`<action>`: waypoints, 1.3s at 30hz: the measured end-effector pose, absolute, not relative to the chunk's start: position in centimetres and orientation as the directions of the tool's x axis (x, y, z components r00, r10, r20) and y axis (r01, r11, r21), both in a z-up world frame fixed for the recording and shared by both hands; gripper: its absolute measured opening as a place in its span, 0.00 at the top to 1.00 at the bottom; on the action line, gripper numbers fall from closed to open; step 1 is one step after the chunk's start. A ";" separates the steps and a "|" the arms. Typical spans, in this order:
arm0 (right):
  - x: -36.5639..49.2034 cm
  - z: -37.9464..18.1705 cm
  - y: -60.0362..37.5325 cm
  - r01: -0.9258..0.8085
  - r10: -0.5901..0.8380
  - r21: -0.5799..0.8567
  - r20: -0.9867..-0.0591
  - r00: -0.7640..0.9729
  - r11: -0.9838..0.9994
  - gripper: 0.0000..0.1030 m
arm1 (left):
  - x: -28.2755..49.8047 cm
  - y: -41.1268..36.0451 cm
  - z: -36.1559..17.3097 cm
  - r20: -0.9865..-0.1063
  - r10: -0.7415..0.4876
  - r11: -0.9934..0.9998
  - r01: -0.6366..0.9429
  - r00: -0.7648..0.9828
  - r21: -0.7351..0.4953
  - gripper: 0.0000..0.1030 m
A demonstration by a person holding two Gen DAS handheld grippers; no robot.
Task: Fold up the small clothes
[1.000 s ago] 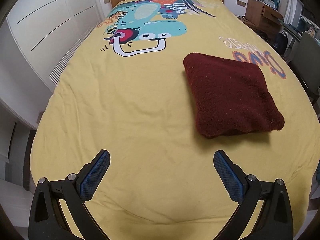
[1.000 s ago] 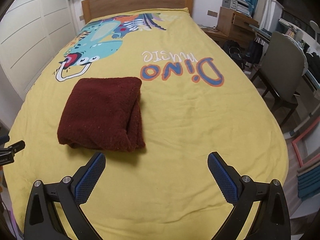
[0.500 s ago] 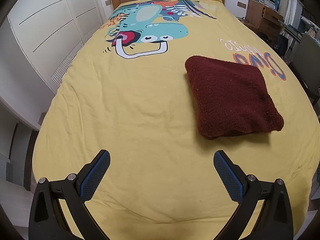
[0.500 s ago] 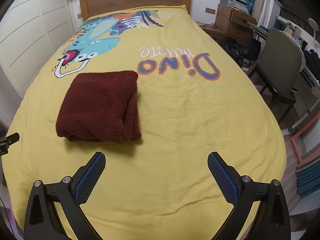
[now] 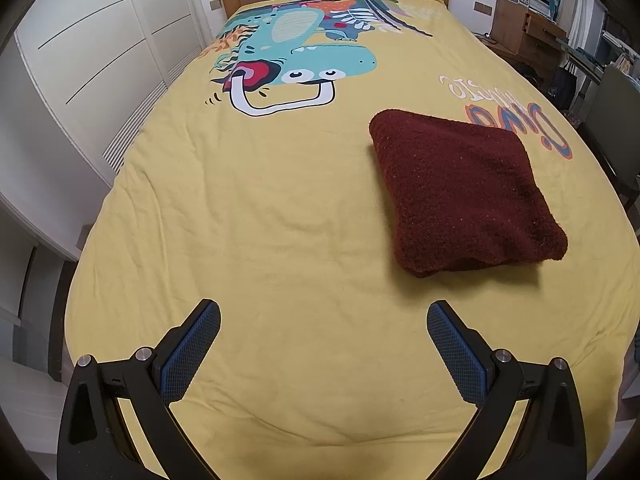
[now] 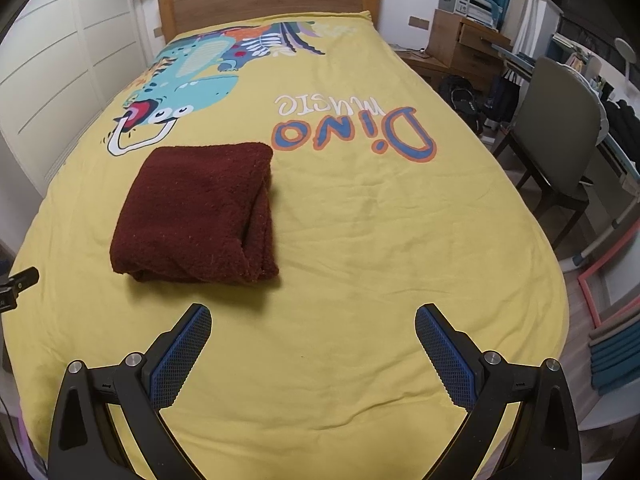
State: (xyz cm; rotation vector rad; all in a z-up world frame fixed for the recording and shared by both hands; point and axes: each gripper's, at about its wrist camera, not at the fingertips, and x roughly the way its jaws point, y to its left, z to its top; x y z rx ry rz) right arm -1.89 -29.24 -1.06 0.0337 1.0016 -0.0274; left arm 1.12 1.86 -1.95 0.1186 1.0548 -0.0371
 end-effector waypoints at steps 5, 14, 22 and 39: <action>-1.9 -1.0 -29.2 0.037 -0.009 0.013 -0.843 0.538 0.999 0.01 | 1.1 2.0 -1.9 -0.867 0.028 0.993 0.087 0.497 0.082 0.01; -1.7 -0.9 -29.1 0.027 -0.011 0.005 -0.847 0.531 1.000 0.01 | 1.1 2.1 -1.8 -0.868 0.028 0.993 0.085 0.496 0.080 0.01; -1.6 -1.1 -29.2 0.024 -0.011 0.002 -0.850 0.527 1.000 0.01 | 1.2 2.0 -1.8 -0.870 0.026 0.993 0.088 0.493 0.079 0.01; -1.3 -1.3 -29.1 0.021 -0.010 0.001 -0.853 0.522 1.000 0.01 | 1.2 1.7 -1.8 -0.874 0.022 0.992 0.098 0.486 0.080 0.01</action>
